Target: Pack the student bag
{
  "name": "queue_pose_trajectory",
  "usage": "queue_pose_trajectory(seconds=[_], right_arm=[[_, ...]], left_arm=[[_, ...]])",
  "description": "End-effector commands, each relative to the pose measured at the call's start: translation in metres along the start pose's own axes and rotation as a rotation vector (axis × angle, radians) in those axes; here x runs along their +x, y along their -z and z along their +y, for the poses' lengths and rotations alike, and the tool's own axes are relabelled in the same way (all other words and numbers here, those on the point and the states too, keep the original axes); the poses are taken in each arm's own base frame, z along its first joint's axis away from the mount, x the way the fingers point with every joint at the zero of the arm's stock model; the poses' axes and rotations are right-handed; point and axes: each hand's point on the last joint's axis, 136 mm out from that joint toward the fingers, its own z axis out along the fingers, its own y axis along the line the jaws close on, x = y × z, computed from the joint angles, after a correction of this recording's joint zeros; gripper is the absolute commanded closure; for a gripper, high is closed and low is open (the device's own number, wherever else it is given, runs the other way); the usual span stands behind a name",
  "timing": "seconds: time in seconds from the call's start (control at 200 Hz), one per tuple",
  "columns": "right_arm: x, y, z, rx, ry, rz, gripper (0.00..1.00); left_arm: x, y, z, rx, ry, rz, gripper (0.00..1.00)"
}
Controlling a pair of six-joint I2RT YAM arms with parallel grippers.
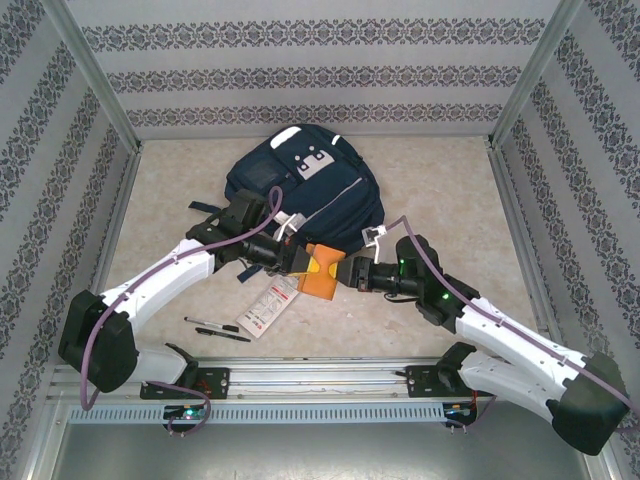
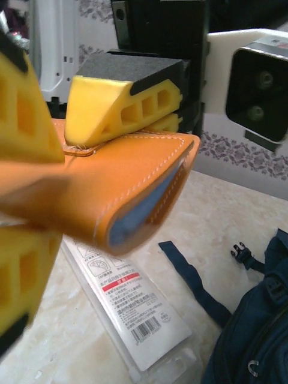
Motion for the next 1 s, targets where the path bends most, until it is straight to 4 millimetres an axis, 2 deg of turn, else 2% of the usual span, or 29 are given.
queue_pose_trajectory(seconds=[0.0, 0.065, 0.16, 0.265, 0.405, 0.57, 0.595, 0.615, 0.645, 0.67, 0.71, 0.739, 0.819, 0.859, 0.889, 0.994], right_arm=[[-0.009, 0.012, 0.047, -0.170, 0.146, 0.010, 0.53], [-0.009, 0.024, 0.060, -0.248, 0.203, 0.013, 0.45], [-0.012, 0.041, 0.077, -0.326, 0.259, -0.001, 0.37], [-0.014, 0.052, 0.094, -0.387, 0.302, 0.008, 0.37], [-0.019, 0.052, 0.111, -0.456, 0.290, 0.028, 0.47], [-0.026, 0.046, 0.117, -0.476, 0.270, 0.026, 0.70], [-0.029, 0.045, 0.114, -0.461, 0.259, 0.015, 0.73], [-0.032, 0.044, 0.110, -0.446, 0.246, 0.004, 0.76], [-0.037, 0.044, 0.105, -0.426, 0.226, -0.015, 0.80], [-0.042, 0.044, 0.100, -0.406, 0.206, -0.040, 0.84], [-0.055, 0.045, 0.083, -0.339, 0.147, -0.094, 0.87], [-0.064, 0.046, 0.065, -0.271, 0.087, -0.134, 1.00], [-0.083, 0.056, 0.014, -0.099, -0.064, -0.241, 1.00], [-0.090, 0.064, -0.009, -0.022, -0.118, -0.292, 0.93], [-0.094, 0.072, -0.027, 0.042, -0.158, -0.333, 0.93], [-0.096, 0.108, -0.093, 0.337, -0.302, -0.455, 0.96]], left_arm=[[0.008, 0.010, -0.052, 0.157, -0.278, 0.020, 0.99], [0.017, 0.015, -0.065, 0.224, -0.381, 0.025, 1.00], [0.021, 0.020, -0.077, 0.294, -0.457, 0.017, 1.00], [0.018, 0.019, -0.083, 0.344, -0.449, 0.018, 1.00], [0.012, 0.017, -0.087, 0.371, -0.457, 0.006, 1.00], [0.002, 0.013, -0.089, 0.362, -0.467, -0.013, 1.00], [0.001, 0.012, -0.089, 0.360, -0.464, -0.013, 0.94], [-0.001, 0.012, -0.089, 0.358, -0.465, -0.016, 0.86], [-0.003, 0.012, -0.089, 0.354, -0.467, -0.020, 0.67], [-0.004, 0.011, -0.089, 0.348, -0.470, -0.027, 0.59], [-0.007, 0.011, -0.088, 0.334, -0.483, -0.039, 0.52], [-0.010, 0.011, -0.087, 0.312, -0.489, -0.050, 0.49], [-0.025, 0.009, -0.075, 0.182, -0.544, -0.101, 0.43], [-0.038, 0.008, -0.060, 0.055, -0.562, -0.135, 0.35], [-0.052, 0.009, -0.043, -0.068, -0.572, -0.167, 0.29], [-0.104, 0.021, 0.021, -0.493, -0.558, -0.230, 0.29]])
